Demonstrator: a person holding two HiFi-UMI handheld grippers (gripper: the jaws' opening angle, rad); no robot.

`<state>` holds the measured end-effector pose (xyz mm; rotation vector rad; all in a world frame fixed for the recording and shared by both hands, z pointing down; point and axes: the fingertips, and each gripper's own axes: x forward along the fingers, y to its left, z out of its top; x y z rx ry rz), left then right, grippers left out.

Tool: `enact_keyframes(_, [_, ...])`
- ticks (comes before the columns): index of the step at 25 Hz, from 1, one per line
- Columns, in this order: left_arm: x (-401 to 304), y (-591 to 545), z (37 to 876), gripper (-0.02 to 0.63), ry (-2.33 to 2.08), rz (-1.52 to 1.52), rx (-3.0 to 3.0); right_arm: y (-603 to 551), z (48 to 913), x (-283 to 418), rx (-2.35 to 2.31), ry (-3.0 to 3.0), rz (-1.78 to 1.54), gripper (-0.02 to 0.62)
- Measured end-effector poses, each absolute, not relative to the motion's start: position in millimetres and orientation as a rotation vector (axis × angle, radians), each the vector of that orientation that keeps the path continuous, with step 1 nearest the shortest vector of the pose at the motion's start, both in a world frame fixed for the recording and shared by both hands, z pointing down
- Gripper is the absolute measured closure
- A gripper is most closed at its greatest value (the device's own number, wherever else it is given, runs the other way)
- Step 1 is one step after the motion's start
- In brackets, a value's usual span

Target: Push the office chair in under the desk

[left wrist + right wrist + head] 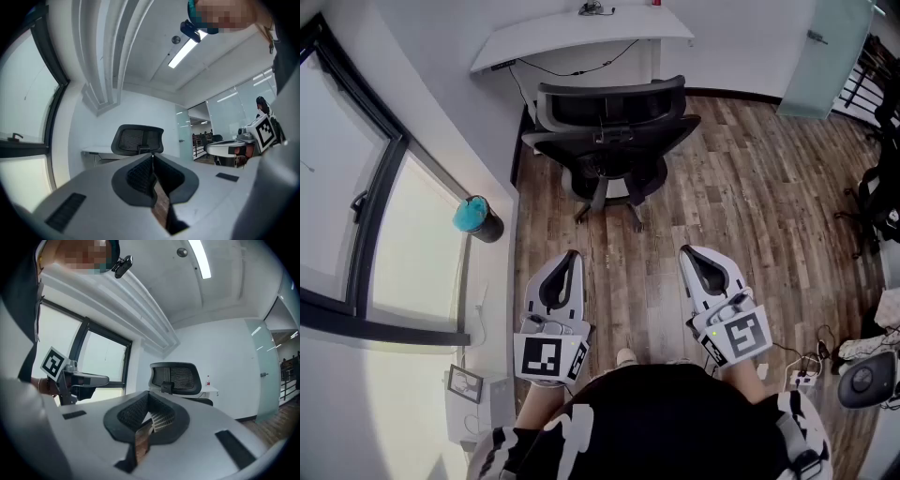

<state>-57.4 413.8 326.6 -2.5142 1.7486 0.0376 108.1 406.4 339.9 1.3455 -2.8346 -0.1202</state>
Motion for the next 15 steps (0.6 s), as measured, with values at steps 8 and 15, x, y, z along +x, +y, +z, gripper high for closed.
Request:
enact_keyframes(8, [-61.1, 419.0, 329.4, 0.591, 1.749, 0.055, -2.517, 412.2, 345.3, 100.8, 1.345, -2.818, -0.125, 0.586])
enact_keyframes(15, [-60.7, 420.2, 331.2, 0.591, 1.726, 0.045, -2.533, 413.8, 347.5, 101.4, 1.392, -2.799, -0.113, 0.586])
